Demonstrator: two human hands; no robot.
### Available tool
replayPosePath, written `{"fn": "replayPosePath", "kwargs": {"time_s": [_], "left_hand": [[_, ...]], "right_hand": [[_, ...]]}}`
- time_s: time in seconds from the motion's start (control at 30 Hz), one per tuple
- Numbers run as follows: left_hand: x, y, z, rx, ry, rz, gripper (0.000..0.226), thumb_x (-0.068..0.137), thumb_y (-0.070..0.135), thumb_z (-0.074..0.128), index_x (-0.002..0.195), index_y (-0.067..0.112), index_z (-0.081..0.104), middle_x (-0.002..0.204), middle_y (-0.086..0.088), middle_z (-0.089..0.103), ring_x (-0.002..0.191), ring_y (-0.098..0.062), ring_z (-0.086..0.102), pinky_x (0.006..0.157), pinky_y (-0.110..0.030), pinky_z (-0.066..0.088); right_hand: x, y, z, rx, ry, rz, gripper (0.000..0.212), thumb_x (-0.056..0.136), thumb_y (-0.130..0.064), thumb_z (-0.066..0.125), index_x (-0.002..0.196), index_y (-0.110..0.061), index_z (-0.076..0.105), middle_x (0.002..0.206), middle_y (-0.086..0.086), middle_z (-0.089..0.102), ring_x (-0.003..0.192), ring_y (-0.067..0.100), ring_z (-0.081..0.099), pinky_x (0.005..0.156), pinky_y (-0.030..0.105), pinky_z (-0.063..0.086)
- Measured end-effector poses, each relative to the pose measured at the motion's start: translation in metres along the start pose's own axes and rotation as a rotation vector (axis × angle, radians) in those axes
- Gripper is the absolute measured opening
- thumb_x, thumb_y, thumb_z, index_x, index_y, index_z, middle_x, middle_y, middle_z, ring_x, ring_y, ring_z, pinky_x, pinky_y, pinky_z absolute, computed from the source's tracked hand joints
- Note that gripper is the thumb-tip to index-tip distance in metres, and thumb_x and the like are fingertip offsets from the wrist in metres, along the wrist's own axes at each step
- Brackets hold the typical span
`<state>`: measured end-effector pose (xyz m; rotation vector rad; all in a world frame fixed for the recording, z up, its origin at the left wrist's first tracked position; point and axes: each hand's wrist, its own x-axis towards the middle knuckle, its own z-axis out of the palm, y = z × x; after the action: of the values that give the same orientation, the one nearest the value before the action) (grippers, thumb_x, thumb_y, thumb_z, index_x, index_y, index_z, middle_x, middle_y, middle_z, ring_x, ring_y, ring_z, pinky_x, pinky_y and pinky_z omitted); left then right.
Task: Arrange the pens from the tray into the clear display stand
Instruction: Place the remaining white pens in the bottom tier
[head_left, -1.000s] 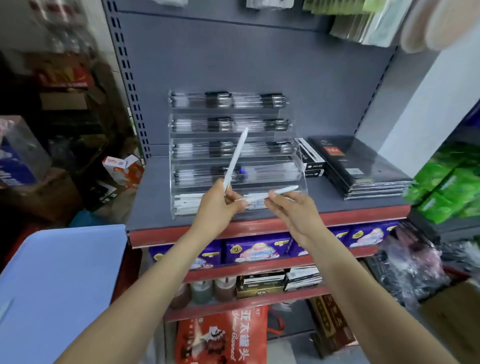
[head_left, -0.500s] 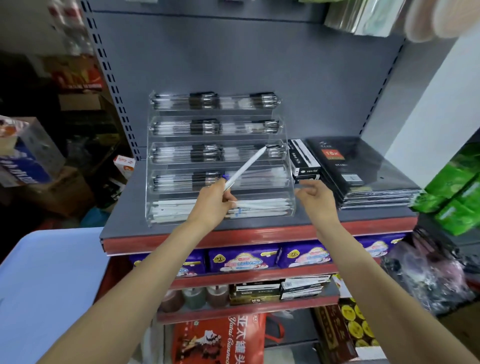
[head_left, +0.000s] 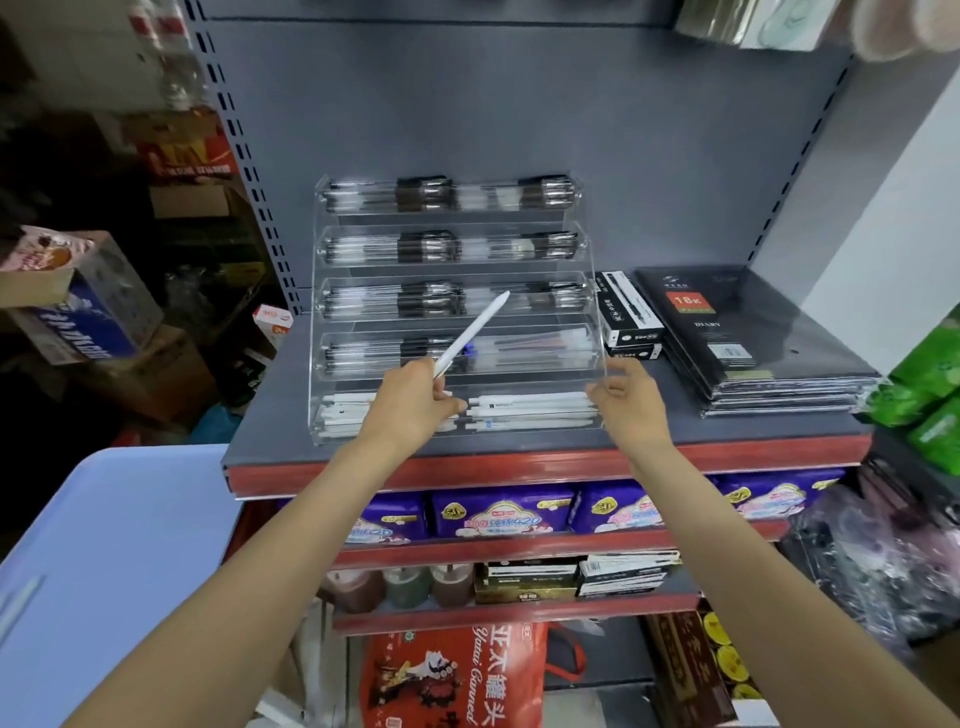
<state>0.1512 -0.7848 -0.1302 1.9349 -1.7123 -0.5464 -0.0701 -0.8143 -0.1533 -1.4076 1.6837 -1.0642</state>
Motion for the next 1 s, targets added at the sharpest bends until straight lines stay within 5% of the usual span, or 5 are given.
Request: {"fn": "replayPosePath", "kwargs": {"time_s": [0.23, 0.5, 0.73, 1.0], "left_hand": [[0.0, 0.005, 0.003, 0.027, -0.09, 0.024, 0.036, 0.082, 0.022, 0.07, 0.067, 0.018, 0.037, 0.069, 0.002, 0.053, 0.06, -0.012, 0.049, 0.049, -0.022, 0.032], [-0.003, 0.016, 0.001, 0.198, -0.107, 0.068, 0.033, 0.09, 0.03, 0.059, 0.067, 0.018, 0.039, 0.075, -0.004, 0.057, 0.067, -0.023, 0.053, 0.062, -0.034, 0.044], [0.0, 0.023, 0.003, 0.417, -0.121, 0.137, 0.03, 0.095, 0.035, 0.048, 0.102, 0.006, 0.053, 0.098, -0.012, 0.064, 0.09, -0.032, 0.061, 0.07, -0.037, 0.045], [0.002, 0.017, 0.007, 0.262, -0.167, 0.13, 0.025, 0.094, 0.033, 0.051, 0.086, 0.008, 0.051, 0.086, -0.008, 0.065, 0.076, -0.025, 0.06, 0.068, -0.038, 0.049]], "right_hand": [[0.001, 0.003, 0.007, -0.076, -0.006, 0.014, 0.049, 0.082, -0.021, 0.069, 0.124, -0.012, 0.045, 0.118, 0.014, 0.055, 0.101, 0.026, 0.055, 0.081, 0.032, 0.043], [0.003, 0.003, 0.005, -0.129, -0.028, 0.024, 0.046, 0.083, -0.011, 0.066, 0.124, -0.011, 0.045, 0.12, 0.016, 0.054, 0.101, 0.028, 0.057, 0.084, 0.034, 0.044], [0.0, 0.003, 0.005, -0.133, -0.029, 0.028, 0.044, 0.084, -0.015, 0.065, 0.123, -0.011, 0.045, 0.12, 0.015, 0.054, 0.102, 0.028, 0.056, 0.089, 0.036, 0.044], [0.0, 0.005, 0.006, -0.13, -0.02, 0.026, 0.043, 0.083, -0.016, 0.066, 0.121, -0.011, 0.047, 0.117, 0.015, 0.055, 0.106, 0.029, 0.055, 0.092, 0.039, 0.046]]}}
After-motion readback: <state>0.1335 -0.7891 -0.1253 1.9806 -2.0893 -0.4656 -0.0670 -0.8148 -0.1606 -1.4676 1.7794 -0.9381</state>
